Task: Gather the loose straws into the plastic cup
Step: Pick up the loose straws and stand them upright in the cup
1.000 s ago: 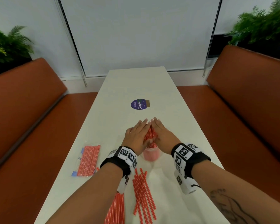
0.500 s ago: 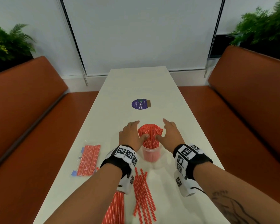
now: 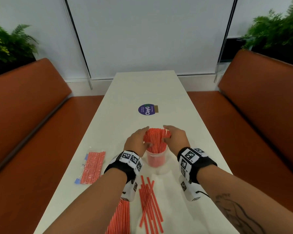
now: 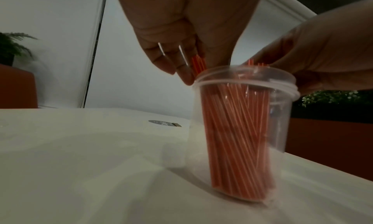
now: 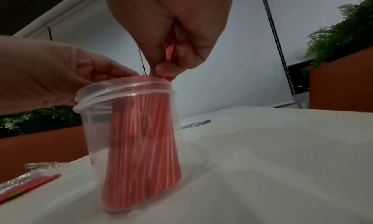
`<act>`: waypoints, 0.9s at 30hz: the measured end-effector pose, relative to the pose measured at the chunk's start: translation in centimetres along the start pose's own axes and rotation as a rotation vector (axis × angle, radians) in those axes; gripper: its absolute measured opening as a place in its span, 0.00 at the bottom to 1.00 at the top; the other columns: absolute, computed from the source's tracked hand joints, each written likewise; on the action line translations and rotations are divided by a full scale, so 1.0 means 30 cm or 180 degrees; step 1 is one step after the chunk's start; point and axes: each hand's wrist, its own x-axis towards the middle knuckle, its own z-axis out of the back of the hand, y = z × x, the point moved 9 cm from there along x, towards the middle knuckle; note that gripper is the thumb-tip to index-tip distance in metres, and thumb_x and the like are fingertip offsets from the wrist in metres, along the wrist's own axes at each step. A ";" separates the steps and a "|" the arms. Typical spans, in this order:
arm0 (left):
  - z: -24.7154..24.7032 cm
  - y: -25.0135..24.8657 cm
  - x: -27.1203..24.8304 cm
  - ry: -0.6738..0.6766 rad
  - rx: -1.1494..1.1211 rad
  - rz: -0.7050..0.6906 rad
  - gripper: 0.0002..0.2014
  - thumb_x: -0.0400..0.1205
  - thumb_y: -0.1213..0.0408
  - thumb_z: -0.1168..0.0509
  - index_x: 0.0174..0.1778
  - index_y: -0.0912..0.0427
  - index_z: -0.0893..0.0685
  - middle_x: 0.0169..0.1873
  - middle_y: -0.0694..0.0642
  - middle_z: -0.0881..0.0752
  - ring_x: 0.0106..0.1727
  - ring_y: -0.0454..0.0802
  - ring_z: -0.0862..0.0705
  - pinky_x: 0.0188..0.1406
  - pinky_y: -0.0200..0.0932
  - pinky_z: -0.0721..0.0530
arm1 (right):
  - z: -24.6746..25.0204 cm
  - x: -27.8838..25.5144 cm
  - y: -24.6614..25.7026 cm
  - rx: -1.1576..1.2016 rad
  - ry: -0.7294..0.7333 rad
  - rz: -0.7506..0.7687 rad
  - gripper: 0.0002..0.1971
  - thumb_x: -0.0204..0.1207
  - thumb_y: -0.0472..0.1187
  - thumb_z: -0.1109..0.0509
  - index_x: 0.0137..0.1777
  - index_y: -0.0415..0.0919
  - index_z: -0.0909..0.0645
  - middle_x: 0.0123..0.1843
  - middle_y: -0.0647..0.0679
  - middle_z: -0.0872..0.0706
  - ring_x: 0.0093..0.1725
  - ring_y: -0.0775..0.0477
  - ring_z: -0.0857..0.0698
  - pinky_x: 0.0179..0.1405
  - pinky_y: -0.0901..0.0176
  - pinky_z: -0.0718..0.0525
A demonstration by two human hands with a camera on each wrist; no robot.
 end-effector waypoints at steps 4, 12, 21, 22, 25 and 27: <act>0.005 0.002 -0.006 -0.0077 -0.0092 -0.0105 0.30 0.78 0.65 0.32 0.77 0.53 0.32 0.72 0.53 0.23 0.69 0.52 0.22 0.72 0.45 0.28 | -0.003 0.017 -0.007 0.0351 -0.0070 0.0031 0.27 0.72 0.30 0.27 0.72 0.43 0.25 0.50 0.43 0.16 0.47 0.47 0.17 0.60 0.53 0.16; 0.004 -0.072 -0.036 -0.0272 0.0905 -0.0687 0.33 0.84 0.54 0.41 0.82 0.55 0.46 0.84 0.49 0.48 0.85 0.46 0.48 0.80 0.49 0.42 | -0.030 -0.006 0.081 -0.1032 -0.0217 0.1158 0.33 0.78 0.38 0.34 0.82 0.45 0.43 0.82 0.47 0.36 0.80 0.46 0.35 0.76 0.51 0.31; 0.061 -0.047 -0.051 -0.0222 0.0782 -0.0488 0.28 0.84 0.52 0.44 0.81 0.53 0.40 0.82 0.50 0.41 0.83 0.48 0.41 0.79 0.51 0.41 | 0.005 -0.051 0.097 -0.1287 -0.0220 0.1121 0.30 0.81 0.44 0.39 0.82 0.43 0.43 0.81 0.43 0.35 0.79 0.42 0.34 0.74 0.44 0.32; 0.084 -0.034 -0.059 -0.0281 0.0769 -0.0368 0.25 0.84 0.53 0.43 0.78 0.52 0.35 0.79 0.51 0.34 0.79 0.49 0.33 0.76 0.51 0.37 | 0.029 -0.066 0.113 -0.1180 -0.0354 0.1127 0.27 0.80 0.43 0.38 0.79 0.42 0.36 0.76 0.42 0.28 0.74 0.41 0.27 0.70 0.45 0.27; 0.110 0.039 -0.101 -0.0052 0.0724 0.0233 0.18 0.84 0.53 0.43 0.67 0.54 0.23 0.66 0.54 0.18 0.66 0.54 0.19 0.66 0.50 0.26 | 0.051 -0.142 0.175 -0.1156 -0.0297 0.1317 0.08 0.80 0.43 0.39 0.52 0.41 0.20 0.50 0.45 0.16 0.49 0.44 0.17 0.47 0.53 0.18; 0.075 0.115 -0.145 0.0493 0.0933 0.0655 0.19 0.83 0.51 0.42 0.62 0.61 0.20 0.61 0.59 0.15 0.63 0.58 0.17 0.60 0.49 0.21 | -0.014 -0.214 0.202 -0.1619 0.0205 0.1531 0.12 0.81 0.46 0.42 0.38 0.42 0.26 0.37 0.48 0.21 0.37 0.46 0.21 0.35 0.57 0.25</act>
